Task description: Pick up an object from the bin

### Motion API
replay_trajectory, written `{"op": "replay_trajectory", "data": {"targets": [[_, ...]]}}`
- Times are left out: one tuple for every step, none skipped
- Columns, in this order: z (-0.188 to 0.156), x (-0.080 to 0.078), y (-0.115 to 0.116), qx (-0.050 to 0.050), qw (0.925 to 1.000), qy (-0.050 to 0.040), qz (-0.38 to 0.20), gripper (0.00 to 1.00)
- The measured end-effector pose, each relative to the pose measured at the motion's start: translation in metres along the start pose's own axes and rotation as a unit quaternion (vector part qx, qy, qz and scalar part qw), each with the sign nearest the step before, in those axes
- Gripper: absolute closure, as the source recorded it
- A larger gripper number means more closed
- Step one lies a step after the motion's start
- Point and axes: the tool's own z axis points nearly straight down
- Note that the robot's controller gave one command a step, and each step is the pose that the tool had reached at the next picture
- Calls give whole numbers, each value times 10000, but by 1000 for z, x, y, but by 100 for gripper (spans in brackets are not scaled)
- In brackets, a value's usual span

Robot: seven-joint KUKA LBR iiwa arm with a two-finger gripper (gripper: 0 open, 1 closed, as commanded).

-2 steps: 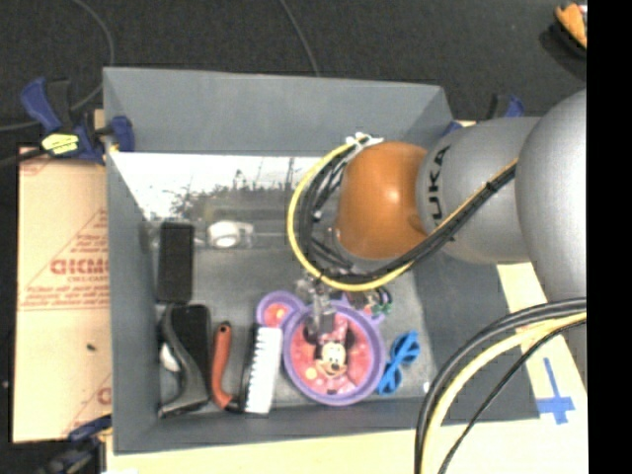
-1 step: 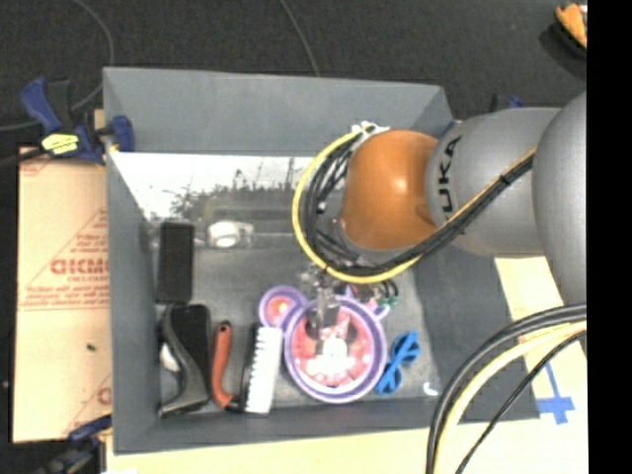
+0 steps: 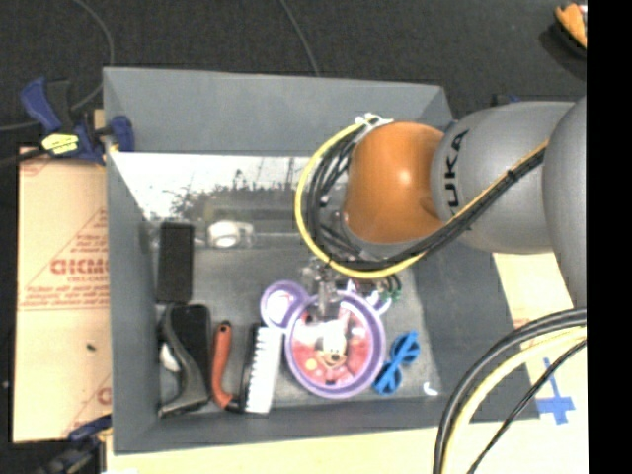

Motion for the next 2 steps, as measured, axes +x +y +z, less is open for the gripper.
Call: {"op": "replay_trajectory", "data": {"targets": [[-9, 0, 0, 2, 10000, -2, 6, 100], [-13, 0, -1, 1, 10000, -4, 11, 100]]}}
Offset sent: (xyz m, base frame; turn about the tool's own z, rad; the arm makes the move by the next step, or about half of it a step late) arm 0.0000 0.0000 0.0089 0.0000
